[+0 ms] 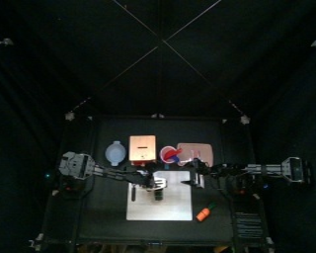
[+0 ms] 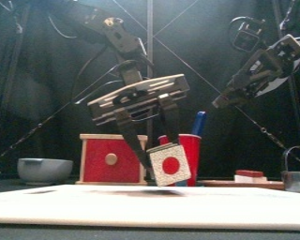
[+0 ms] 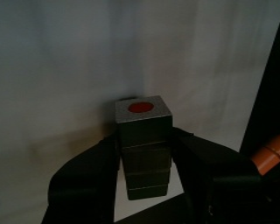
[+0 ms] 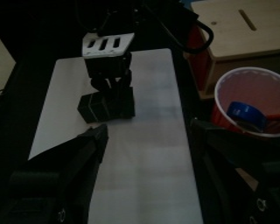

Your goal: Place sushi roll on cutting board

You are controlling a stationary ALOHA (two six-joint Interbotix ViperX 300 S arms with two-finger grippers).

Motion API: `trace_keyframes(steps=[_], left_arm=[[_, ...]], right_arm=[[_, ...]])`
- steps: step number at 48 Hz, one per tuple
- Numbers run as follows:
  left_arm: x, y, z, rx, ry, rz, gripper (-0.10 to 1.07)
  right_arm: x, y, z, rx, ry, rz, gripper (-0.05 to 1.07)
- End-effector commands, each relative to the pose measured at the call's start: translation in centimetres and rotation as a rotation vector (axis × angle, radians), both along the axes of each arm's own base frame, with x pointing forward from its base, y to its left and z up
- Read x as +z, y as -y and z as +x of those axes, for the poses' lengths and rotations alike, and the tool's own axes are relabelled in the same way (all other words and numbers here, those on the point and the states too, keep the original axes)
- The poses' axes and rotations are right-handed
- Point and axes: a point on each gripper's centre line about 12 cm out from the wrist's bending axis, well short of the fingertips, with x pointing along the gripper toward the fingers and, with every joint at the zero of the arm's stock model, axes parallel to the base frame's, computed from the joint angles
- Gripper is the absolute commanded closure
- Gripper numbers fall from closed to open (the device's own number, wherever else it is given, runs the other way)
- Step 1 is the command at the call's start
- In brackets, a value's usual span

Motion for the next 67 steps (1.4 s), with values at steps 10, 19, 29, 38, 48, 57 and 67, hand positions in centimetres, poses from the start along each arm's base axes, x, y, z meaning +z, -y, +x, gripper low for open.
trace_keyframes(steps=[10,19,29,38,48,57,67], left_arm=[[1.6,-0.3,0.9,0.021,0.054,-0.033,0.45],[1.3,-0.5,1.0,-0.025,0.085,-0.013,0.42],[0.9,-0.3,0.8,-0.029,0.075,-0.026,0.35],[0.8,-0.3,0.4,-0.025,0.067,-0.028,0.24],[0.8,-0.3,0.3,-0.026,0.062,-0.029,0.14],[0.7,-0.2,0.1,-0.020,0.053,-0.039,0.10],[1.3,-0.2,-0.1,-0.022,0.062,-0.038,0.10]], right_arm=[[0.5,0.0,-0.2,-0.002,0.021,-0.003,-0.01],[0.6,0.0,-0.3,-0.001,0.025,-0.005,-0.01],[0.5,0.0,-0.3,-0.001,0.025,-0.003,-0.01],[0.5,0.1,-0.3,-0.006,0.025,-0.002,-0.01],[0.5,0.3,-0.4,-0.017,0.023,-0.001,-0.01],[0.4,0.3,-0.4,-0.017,0.022,0.001,-0.01],[0.1,0.3,-0.6,-0.018,0.015,0.005,-0.01]])
